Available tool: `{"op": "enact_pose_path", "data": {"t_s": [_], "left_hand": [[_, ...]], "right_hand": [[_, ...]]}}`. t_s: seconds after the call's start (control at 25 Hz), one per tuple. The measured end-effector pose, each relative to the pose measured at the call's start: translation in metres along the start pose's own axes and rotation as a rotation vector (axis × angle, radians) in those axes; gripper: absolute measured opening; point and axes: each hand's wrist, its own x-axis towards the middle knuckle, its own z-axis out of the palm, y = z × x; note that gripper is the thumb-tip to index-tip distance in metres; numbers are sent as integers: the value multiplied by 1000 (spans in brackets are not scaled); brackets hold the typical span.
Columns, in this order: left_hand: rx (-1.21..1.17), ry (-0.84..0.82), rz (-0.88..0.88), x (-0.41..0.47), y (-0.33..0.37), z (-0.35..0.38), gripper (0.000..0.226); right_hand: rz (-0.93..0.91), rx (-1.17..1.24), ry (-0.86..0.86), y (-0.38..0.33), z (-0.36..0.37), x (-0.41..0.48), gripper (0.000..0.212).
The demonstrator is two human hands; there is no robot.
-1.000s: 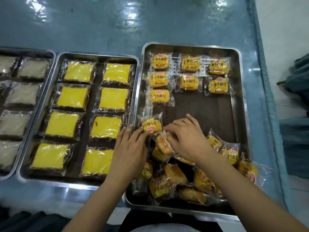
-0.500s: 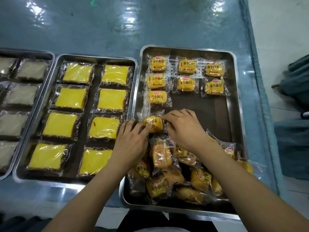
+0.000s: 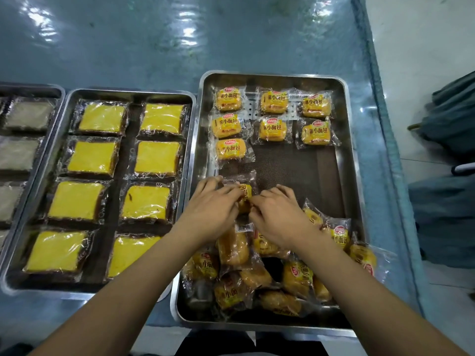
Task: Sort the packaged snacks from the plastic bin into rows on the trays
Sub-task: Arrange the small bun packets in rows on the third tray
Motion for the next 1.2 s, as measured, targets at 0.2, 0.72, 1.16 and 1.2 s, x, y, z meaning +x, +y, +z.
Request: {"op": "enact_pose_path", "data": {"t_s": [0.2, 0.72, 1.16, 1.2], "left_hand": [[3, -70, 70, 14, 8, -7, 44], [67, -52, 34, -2, 39, 1, 50], [210, -58, 142, 64, 55, 0, 61], [214, -53, 136, 67, 53, -1, 62]], "right_hand": [[21, 29, 105, 16, -3, -5, 31], [9, -148, 137, 50, 3, -8, 55], [145, -73, 157, 73, 8, -28, 55], [148, -68, 145, 73, 9, -28, 57]]}}
